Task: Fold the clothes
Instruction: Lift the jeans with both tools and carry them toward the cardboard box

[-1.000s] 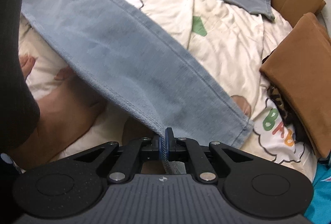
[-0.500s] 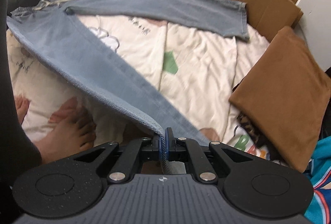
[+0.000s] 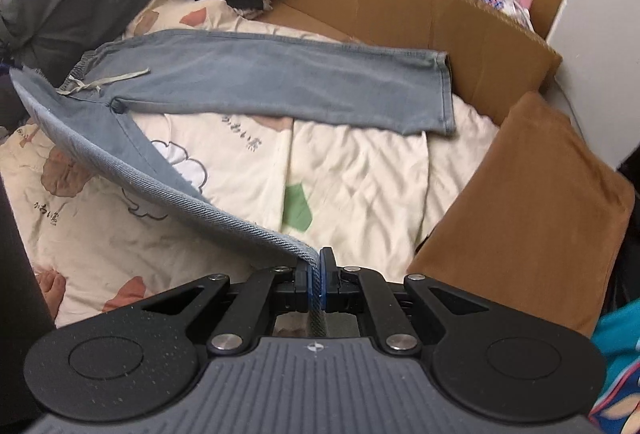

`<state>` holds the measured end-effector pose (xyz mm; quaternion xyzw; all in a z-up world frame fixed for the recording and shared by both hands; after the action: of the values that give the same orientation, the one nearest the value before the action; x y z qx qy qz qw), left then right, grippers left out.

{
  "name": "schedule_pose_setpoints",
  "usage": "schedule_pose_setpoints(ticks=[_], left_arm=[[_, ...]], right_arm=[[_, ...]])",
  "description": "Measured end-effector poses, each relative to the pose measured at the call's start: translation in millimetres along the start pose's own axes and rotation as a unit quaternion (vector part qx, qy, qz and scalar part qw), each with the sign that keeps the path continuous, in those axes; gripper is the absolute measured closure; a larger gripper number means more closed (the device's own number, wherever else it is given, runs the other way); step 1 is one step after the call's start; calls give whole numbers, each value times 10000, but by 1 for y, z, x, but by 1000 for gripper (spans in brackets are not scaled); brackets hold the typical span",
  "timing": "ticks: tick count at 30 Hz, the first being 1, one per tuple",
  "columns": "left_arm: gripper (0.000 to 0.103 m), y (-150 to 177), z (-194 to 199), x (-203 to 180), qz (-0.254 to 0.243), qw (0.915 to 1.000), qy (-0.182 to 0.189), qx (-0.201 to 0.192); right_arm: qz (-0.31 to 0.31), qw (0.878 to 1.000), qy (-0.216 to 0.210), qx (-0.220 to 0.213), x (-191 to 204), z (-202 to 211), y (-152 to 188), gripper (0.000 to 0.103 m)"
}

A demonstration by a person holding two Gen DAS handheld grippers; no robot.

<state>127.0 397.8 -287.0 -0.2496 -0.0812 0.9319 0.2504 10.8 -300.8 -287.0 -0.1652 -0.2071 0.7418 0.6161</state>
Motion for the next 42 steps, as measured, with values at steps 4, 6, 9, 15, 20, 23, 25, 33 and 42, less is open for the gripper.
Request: schedule_pose_setpoints(ticks=[4, 6, 9, 15, 20, 23, 25, 33, 42], left_arm=[[96, -7, -4, -25, -225, 9997, 46, 20], [96, -11, -6, -36, -340, 9994, 61, 44], [96, -20, -11, -47, -206, 9995, 238, 73], [97, -33, -34, -69, -74, 9992, 375, 134], [98, -42, -62, -92, -138, 9987, 460, 178], [98, -49, -83, -100, -91, 9988, 447, 186], [98, -53, -97, -105, -61, 9989, 439, 179], [98, -66, -145, -128, -190, 9993, 322, 91], [98, -79, -185, -140, -167, 9996, 218, 77]], right_arm=[[252, 9997, 28, -58, -11, 0, -22, 102], [296, 9995, 64, -106, -18, 1, -36, 102], [297, 9993, 140, -167, -26, 0, -56, 102], [191, 9989, 383, -197, -45, -16, -96, 102], [213, 9981, 581, -79, -62, -45, -126, 102], [239, 9977, 637, 16, -73, -66, -144, 102], [296, 9974, 647, 60, -79, -79, -158, 102], [677, 9939, 804, 332, -95, -135, -206, 102], [950, 9895, 937, 555, -108, -187, -249, 102]])
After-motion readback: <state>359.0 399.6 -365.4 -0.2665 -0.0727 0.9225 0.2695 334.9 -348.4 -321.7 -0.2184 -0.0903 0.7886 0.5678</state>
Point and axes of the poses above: each gripper's, at about its wrist camera, not at the fingertips, and z roughly against the way its jaws point, x to its left, y to its underside, the point moved 9 cm from there along -z, roughly the way its jaws point, and after that the axes turned 1 degree about x, right-handed, at the moved point
